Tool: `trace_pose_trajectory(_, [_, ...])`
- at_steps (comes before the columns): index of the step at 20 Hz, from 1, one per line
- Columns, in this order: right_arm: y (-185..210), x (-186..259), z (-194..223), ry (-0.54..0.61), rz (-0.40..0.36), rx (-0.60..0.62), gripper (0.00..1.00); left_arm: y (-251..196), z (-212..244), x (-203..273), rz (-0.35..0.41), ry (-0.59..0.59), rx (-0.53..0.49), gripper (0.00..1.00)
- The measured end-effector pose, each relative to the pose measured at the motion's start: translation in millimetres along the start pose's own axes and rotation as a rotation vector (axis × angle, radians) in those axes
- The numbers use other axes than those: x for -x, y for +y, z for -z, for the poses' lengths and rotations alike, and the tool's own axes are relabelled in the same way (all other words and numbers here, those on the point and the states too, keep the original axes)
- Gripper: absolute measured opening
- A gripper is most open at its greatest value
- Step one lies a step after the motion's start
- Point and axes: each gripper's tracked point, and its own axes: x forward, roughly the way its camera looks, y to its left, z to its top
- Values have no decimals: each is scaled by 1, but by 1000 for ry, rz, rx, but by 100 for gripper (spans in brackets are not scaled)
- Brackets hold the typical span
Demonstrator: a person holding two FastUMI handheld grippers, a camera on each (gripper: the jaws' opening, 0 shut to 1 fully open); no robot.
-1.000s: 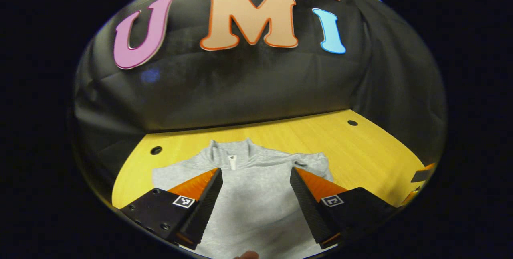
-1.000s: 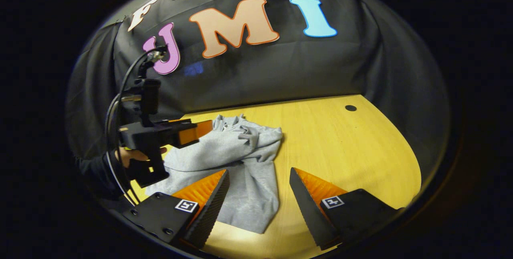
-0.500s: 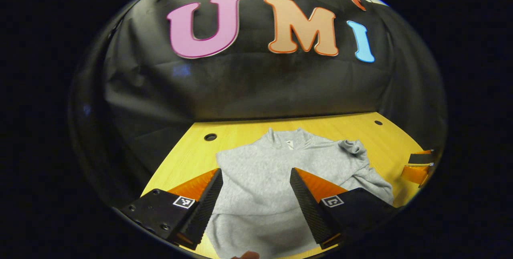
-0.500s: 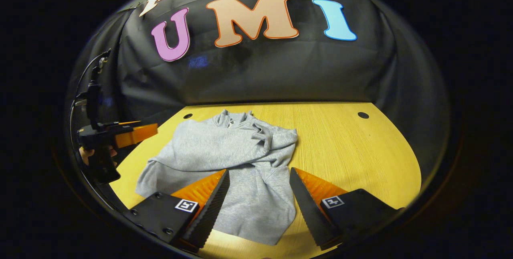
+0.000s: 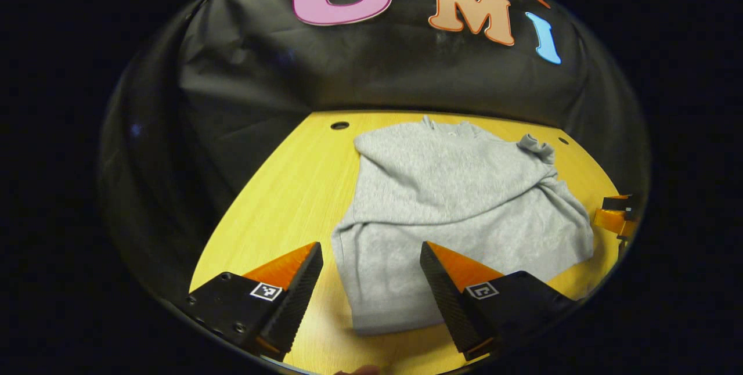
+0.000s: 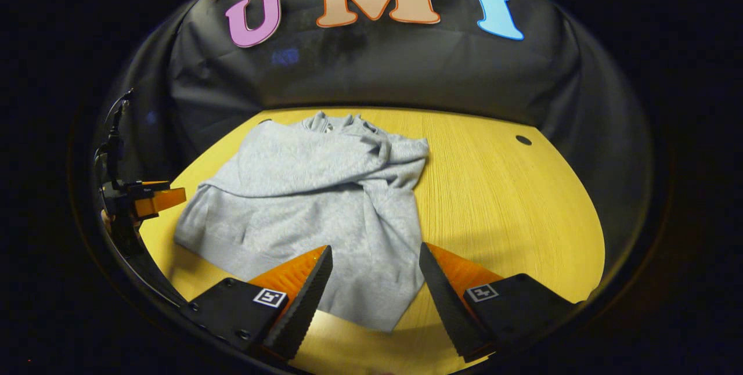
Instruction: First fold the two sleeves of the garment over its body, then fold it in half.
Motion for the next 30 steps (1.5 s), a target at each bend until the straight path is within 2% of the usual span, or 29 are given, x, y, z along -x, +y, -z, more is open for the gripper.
trace_pose_trajectory(8, [-7,-5,52,119,43,-21,96,9,66,-3,3,152,66,99])
trace_pose_trajectory(9, [-7,-5,59,137,45,-20,96,8,68,-4,6,158,69,99])
trace_pose_trajectory(10, [-7,-6,65,154,48,-18,91,7,69,-5,3,165,70,99])
trace_pose_trajectory(15, [-5,-11,73,188,41,-30,91,3,67,-12,-4,162,59,99])
trace_pose_trajectory(17, [-2,-13,73,203,21,-15,95,-1,67,-13,4,158,55,98])
trace_pose_trajectory(18, [0,-12,73,217,9,-11,87,0,66,-14,4,150,55,93])
trace_pose_trajectory(19, [1,-13,74,229,1,-9,80,-2,65,-16,-7,152,71,79])
trace_pose_trajectory(20, [2,-14,74,244,-4,-13,63,-3,65,-17,-17,151,77,65])
trace_pose_trajectory(21, [2,-14,74,260,-8,-11,57,-7,64,-17,-7,154,75,65])
trace_pose_trajectory(22, [5,-13,72,269,-33,-13,55,-9,63,-20,1,155,72,55])
trace_pose_trajectory(23, [7,-15,75,285,-42,-32,45,-13,61,-22,12,153,74,49])
trace_pose_trajectory(24, [12,-17,73,281,-63,-51,35,-15,59,-23,22,150,81,34])
trace_pose_trajectory(25, [11,-15,73,289,-71,-61,28,-17,58,-23,26,143,91,28])
trace_pose_trajectory(26, [12,-19,74,290,-75,-64,20,-18,58,-24,29,139,104,15])
trace_pose_trajectory(28, [12,-15,70,280,-76,-64,10,-19,57,-25,24,147,131,3])
trace_pose_trajectory(29, [12,-22,69,267,-70,-67,10,-19,57,-25,23,160,132,0])
trace_pose_trajectory(30, [13,-17,70,288,-72,-67,2,-21,58,-24,30,177,126,0])
